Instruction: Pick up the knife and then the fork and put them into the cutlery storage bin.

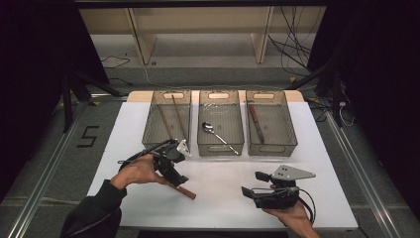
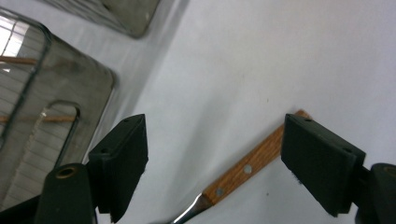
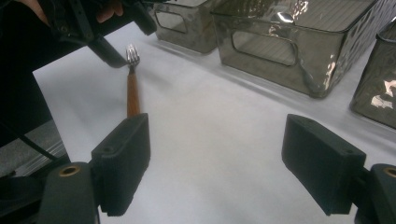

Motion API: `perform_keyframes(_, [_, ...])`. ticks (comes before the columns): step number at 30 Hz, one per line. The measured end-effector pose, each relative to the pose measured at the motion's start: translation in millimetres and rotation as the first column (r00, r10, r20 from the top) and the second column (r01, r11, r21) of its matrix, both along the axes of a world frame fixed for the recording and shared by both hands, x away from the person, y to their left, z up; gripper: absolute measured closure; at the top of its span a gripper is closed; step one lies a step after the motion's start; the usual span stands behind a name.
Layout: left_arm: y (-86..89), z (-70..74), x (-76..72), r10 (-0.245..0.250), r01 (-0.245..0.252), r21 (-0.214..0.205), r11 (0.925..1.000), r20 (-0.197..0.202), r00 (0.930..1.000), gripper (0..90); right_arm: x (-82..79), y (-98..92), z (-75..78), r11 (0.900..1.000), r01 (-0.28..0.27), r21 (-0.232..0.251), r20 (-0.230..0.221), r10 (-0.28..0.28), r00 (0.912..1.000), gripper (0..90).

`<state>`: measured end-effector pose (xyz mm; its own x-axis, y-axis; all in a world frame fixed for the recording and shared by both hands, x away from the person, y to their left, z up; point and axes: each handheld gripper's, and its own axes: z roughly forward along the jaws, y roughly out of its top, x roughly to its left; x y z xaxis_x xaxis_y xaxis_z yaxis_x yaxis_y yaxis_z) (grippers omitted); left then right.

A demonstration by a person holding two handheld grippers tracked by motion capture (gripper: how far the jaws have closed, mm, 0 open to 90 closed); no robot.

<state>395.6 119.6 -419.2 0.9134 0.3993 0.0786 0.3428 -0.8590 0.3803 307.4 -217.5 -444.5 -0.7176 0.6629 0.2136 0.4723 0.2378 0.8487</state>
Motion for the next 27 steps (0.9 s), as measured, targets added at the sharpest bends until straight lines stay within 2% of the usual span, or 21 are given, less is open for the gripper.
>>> perform_keyframes(6, [2.3, -9.9, -2.2, -0.023, 0.025, 0.050, 0.9984, -0.034, 0.9992, 25.1, -0.2, 0.5, 0.1, 1.0000, -0.001, -0.001, 0.002, 0.001, 1.0000, 24.6])
perform_keyframes(12, [2.2, -18.0, -6.2, -0.071, 0.078, 0.116, 0.9902, -0.070, 0.9951, 28.1, 0.0, 0.7, -0.2, 1.0000, -0.002, -0.002, 0.000, 0.002, 1.0000, 24.5])
perform_keyframes(15, [2.2, -22.2, -6.6, -0.094, 0.106, 0.147, 0.9834, -0.087, 0.9918, 30.0, 0.0, 0.8, -0.2, 1.0000, -0.002, -0.003, 0.000, 0.002, 1.0000, 24.5])
perform_keyframes(21, [1.7, -28.1, -5.9, -0.118, 0.133, 0.161, 0.9780, -0.099, 0.9880, 35.9, 0.2, 0.7, -0.4, 1.0000, -0.002, -0.003, -0.002, 0.002, 1.0000, 24.5])
perform_keyframes(25, [-1.0, -31.8, -4.2, -0.134, 0.153, 0.190, 0.9698, -0.108, 0.9851, 38.0, 0.2, 1.2, -0.7, 1.0000, -0.004, -0.002, 0.001, 0.004, 1.0000, 24.6])
perform_keyframes(27, [-1.8, -33.1, -3.0, -0.134, 0.153, 0.187, 0.9704, -0.112, 0.9846, 40.7, 0.3, 0.8, -0.6, 1.0000, -0.003, -0.003, -0.001, 0.003, 1.0000, 24.6])
